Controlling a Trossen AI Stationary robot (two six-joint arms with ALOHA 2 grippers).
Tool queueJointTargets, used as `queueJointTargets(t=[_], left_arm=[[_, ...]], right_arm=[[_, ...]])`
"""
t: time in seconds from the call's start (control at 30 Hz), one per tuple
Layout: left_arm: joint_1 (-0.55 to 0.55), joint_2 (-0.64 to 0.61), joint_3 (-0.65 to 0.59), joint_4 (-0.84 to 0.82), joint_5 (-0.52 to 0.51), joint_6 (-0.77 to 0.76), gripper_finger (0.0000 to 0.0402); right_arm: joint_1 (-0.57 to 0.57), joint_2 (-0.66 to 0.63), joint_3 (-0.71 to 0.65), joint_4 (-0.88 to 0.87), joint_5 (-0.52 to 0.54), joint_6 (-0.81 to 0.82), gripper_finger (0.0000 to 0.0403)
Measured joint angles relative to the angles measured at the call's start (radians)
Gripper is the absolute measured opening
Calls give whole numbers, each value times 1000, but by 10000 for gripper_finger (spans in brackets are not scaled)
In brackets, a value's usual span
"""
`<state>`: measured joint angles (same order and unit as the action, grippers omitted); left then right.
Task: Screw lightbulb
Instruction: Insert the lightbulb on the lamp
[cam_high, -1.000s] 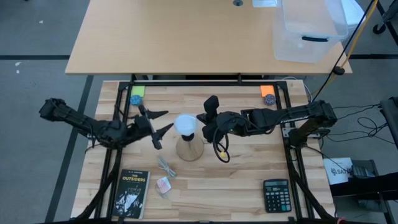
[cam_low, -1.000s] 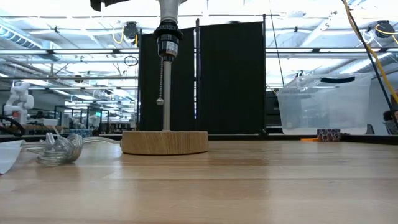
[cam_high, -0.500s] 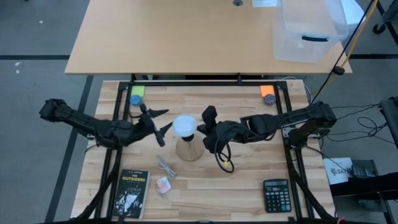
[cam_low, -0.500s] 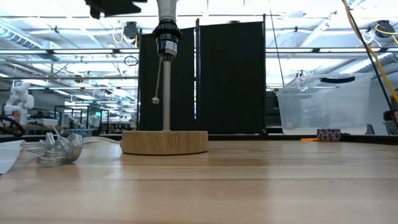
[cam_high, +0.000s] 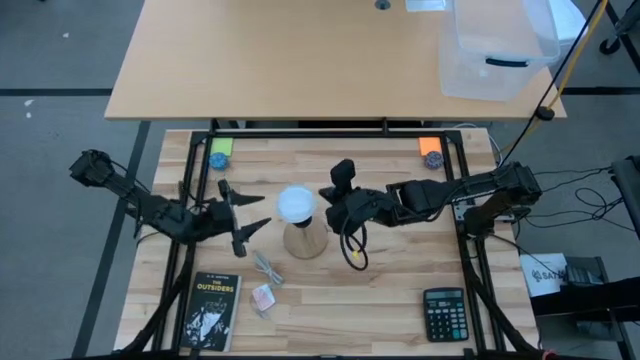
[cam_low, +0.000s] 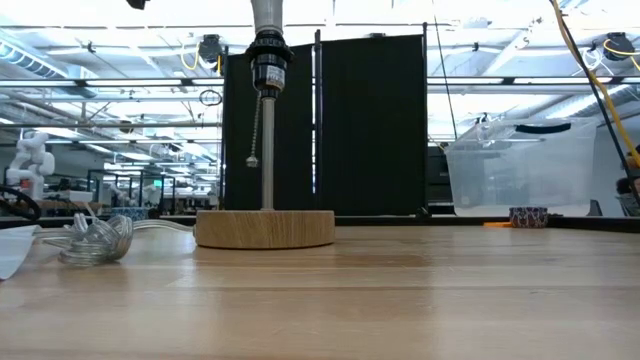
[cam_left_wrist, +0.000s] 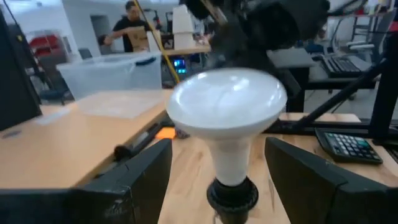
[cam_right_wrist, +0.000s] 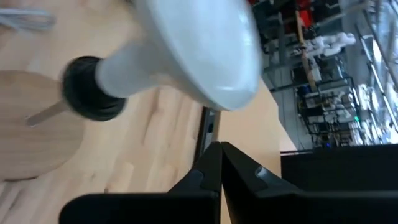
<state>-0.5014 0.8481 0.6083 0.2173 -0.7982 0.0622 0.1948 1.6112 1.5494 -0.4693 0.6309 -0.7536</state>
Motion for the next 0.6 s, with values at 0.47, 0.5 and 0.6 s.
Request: queueJointTargets(t=[0.47,0.5,0.6], left_arm=[[45,101,0,93,-15,-32,263],[47,105,1,96,-3,-29,263],[60,112,1,98,25,-29,263]], right_arm=[[-25,-1,1,103,-35,-40,0],[-22,-1,1,104,-41,-44,0],[-16,-1,1,108,-54,-59,0]])
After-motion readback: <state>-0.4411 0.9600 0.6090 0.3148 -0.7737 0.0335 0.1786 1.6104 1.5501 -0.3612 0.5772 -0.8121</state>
